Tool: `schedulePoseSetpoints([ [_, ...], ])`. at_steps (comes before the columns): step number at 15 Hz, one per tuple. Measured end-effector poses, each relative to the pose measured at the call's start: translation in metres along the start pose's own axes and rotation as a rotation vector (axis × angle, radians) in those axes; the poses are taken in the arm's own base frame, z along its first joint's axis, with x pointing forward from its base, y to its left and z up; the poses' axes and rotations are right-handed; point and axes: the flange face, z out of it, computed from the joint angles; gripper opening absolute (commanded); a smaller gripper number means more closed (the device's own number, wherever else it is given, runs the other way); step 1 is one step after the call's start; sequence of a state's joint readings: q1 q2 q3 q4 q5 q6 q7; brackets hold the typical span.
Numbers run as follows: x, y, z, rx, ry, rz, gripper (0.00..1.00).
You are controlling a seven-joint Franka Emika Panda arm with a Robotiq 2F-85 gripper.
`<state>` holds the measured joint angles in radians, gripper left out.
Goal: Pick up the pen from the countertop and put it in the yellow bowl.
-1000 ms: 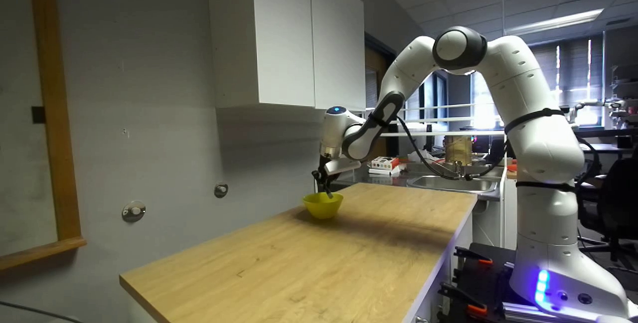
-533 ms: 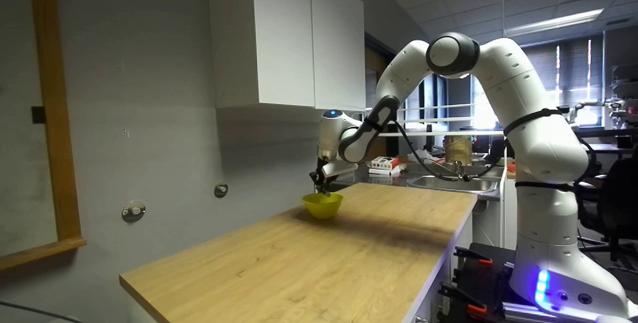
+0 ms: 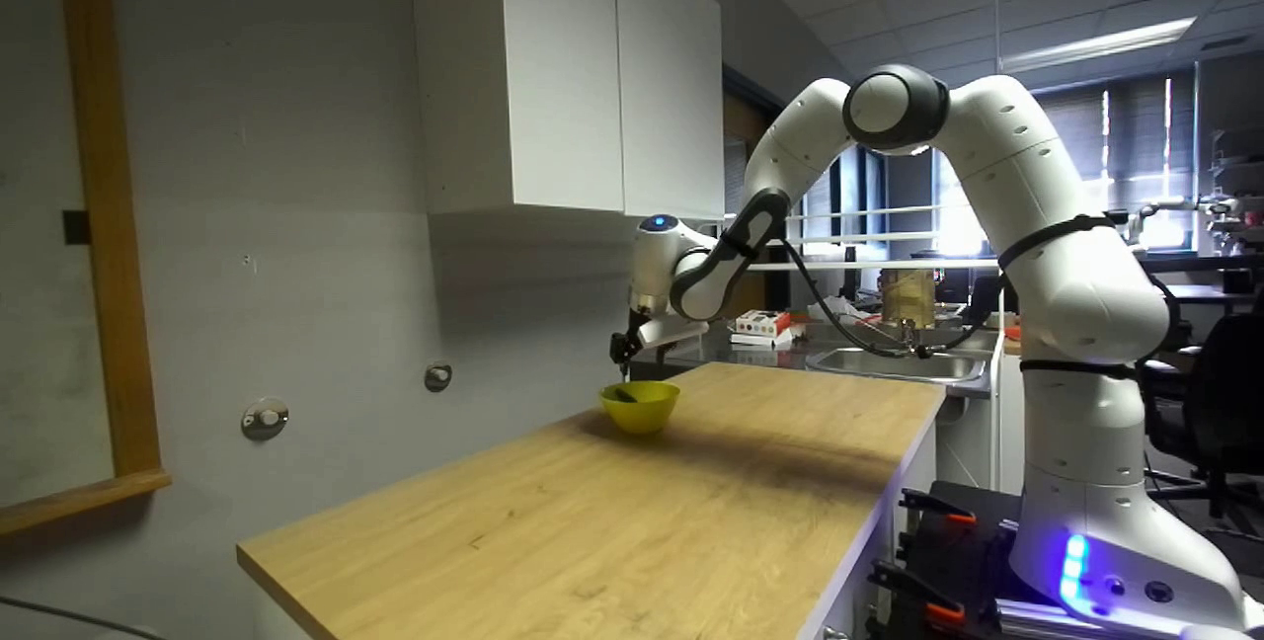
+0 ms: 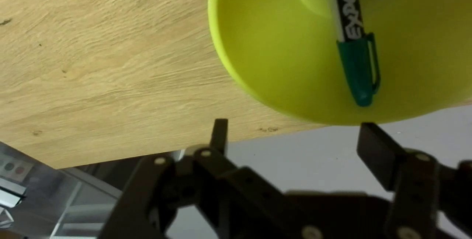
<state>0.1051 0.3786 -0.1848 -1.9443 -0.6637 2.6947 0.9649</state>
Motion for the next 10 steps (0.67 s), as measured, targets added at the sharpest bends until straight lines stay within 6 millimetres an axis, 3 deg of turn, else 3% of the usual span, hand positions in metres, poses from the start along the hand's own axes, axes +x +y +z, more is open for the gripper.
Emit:
schedulePoseSetpoints([
  [5,-0.002,0.012,-0.006,-0.013,-0.091,-0.029,1.00],
  [10,-0.012,0.052,-0.054,0.089,-0.264,-0.122,1.00],
])
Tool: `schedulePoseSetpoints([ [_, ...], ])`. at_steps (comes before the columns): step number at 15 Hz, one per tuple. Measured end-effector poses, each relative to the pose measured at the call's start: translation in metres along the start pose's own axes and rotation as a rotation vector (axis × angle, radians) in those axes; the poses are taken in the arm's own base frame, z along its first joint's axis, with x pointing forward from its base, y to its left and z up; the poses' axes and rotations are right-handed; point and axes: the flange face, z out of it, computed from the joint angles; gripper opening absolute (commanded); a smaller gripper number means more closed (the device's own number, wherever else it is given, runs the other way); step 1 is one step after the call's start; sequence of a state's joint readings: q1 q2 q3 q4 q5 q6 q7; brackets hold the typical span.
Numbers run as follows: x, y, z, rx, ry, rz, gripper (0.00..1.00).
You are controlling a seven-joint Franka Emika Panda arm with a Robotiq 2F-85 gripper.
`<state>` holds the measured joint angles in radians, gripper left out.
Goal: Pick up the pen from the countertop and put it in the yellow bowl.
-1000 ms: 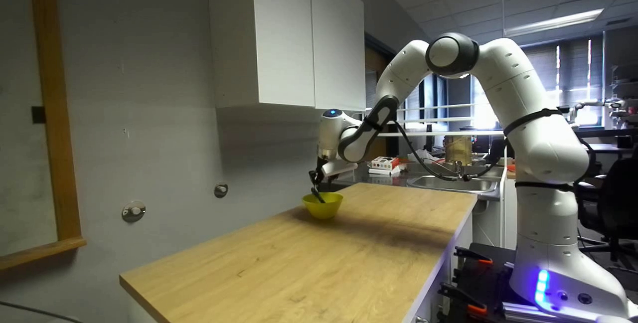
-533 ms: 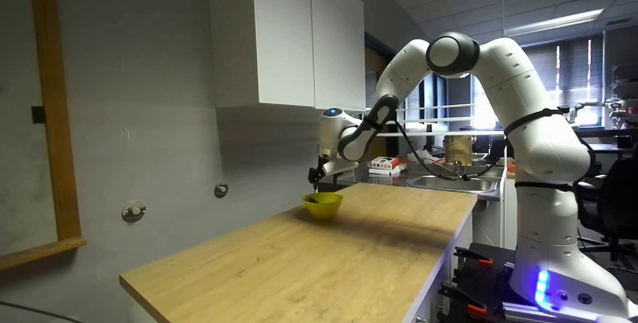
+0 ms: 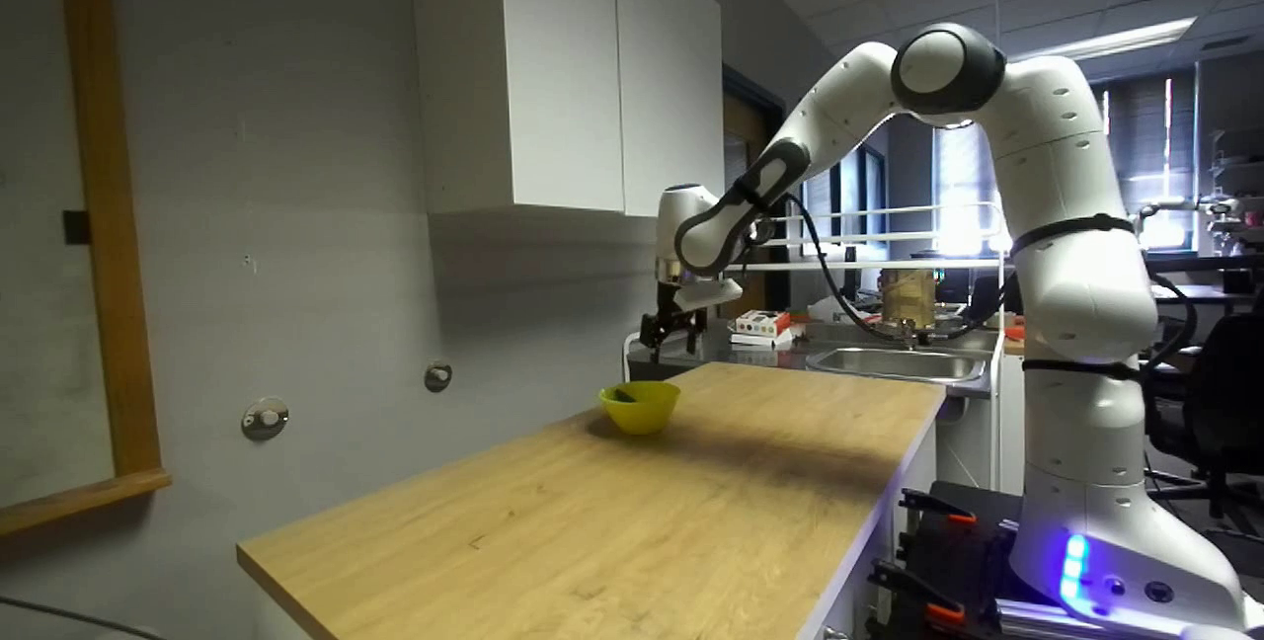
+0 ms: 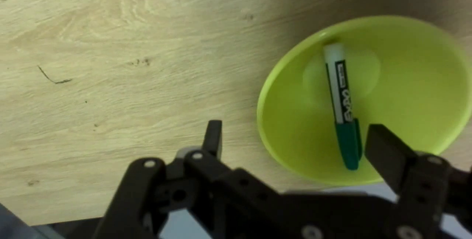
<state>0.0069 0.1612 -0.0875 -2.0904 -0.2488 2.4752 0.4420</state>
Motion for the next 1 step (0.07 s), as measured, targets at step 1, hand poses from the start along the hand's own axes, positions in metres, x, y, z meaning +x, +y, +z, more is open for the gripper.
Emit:
schedulePoseSetpoints([
  [1,-0.0080,0.0056,-0.0114,0.028,-0.029,-0.033,1.00],
])
